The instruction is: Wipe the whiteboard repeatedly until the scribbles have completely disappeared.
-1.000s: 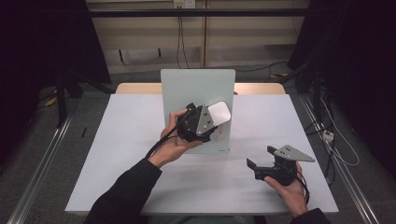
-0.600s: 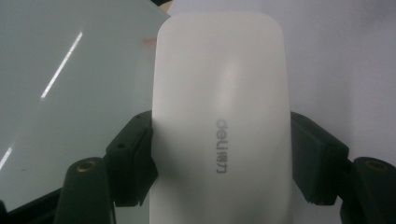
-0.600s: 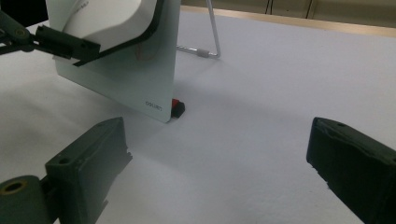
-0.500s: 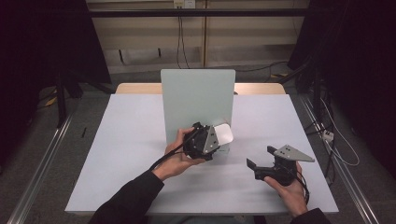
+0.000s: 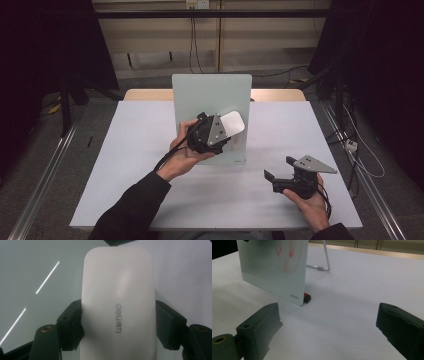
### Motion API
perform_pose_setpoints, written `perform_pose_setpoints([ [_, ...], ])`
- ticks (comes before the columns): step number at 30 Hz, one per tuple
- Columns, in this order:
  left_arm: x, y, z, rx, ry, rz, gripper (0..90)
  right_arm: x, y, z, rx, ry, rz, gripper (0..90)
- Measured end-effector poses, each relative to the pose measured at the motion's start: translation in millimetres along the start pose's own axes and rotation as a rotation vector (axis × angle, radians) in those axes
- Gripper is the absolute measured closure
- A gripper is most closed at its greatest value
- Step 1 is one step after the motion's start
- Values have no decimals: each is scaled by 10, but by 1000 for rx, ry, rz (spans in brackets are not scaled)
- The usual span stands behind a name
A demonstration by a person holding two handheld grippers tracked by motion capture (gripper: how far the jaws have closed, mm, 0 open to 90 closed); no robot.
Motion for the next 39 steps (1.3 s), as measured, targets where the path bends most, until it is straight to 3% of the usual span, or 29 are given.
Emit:
perform_pose_setpoints([
  [4, -42, 41, 11, 11, -15, 32, 311, 1, -1, 1, -1, -1, 1, 49],
  [5, -59, 69, 24, 4, -17, 26, 311, 1, -1, 1, -1, -1, 1, 49],
  [9, -164, 226, 103, -22, -46, 73, 311, 2, -3, 3, -1, -2, 3, 49],
  [12, -230, 339, 162, -46, -62, 75, 311, 1, -2, 1, -2, -2, 1, 49],
  [16, -327, 495, 245, -79, -110, 122, 311, 1, -1, 1, -1, -2, 3, 49],
  [23, -526, 681, 316, -137, -167, 153, 311, -1, 1, -4, -2, -1, 3, 49],
  [26, -538, 695, 327, -151, -184, 169, 311, 1, -1, -1, -1, 0, 1, 49],
  [29, -512, 675, 325, -165, -165, 122, 311, 3, -5, -1, 0, -1, 0, 49],
  [32, -407, 571, 286, -148, -153, 119, 311, 1, 1, 2, 0, -1, 2, 49],
  [34, -262, 463, 258, -148, -102, 34, 311, 1, 0, 0, 0, 0, 1, 49],
  [36, -155, 370, 228, -140, -76, 5, 311, 2, -1, 0, 0, -1, 2, 49],
  [39, -14, 237, 170, -107, -55, 2, 311, 2, -2, -2, 0, 0, 0, 49],
])
Point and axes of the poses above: each handheld gripper's, and its own axes: z roughly forward along the jaws, x roughly out of its top, y roughly to its right, the point moved 7 cm from there along z, roughly forward along the jaws, and after that the axes turned 13 degrees about -z, right-handed, at the moved point
